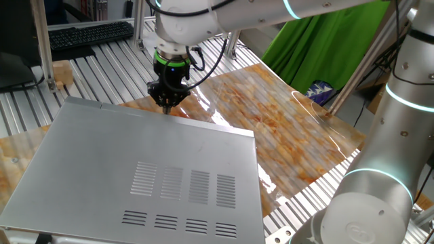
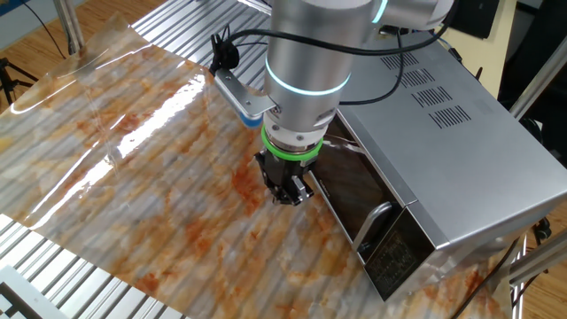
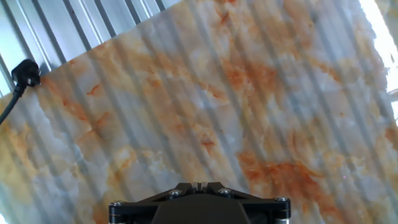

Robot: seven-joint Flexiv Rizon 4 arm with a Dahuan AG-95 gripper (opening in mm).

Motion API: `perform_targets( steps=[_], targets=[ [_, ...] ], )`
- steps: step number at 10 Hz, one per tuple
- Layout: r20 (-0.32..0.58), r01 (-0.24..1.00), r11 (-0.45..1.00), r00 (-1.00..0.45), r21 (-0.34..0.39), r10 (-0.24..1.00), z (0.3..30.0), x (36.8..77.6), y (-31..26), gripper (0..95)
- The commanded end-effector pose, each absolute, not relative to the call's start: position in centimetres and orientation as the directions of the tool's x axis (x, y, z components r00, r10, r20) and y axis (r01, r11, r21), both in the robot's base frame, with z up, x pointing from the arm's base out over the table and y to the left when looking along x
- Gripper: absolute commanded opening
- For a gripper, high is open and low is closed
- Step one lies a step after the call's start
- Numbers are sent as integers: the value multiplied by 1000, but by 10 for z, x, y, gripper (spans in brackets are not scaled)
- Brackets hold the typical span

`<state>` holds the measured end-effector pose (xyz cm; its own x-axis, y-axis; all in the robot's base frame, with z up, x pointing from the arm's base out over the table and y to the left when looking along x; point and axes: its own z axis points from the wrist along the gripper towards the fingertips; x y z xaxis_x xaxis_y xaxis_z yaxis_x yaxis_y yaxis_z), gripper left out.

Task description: Open the microwave door

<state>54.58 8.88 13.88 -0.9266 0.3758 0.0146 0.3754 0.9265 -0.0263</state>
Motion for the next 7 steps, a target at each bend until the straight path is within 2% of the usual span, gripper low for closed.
perform_targets(
  steps=[1, 7],
  targets=[
    [16, 395, 918, -918, -12, 395, 139, 545, 89, 0],
    [41, 454, 891, -890, -10, 454, 138, 542, 109, 0]
  ],
)
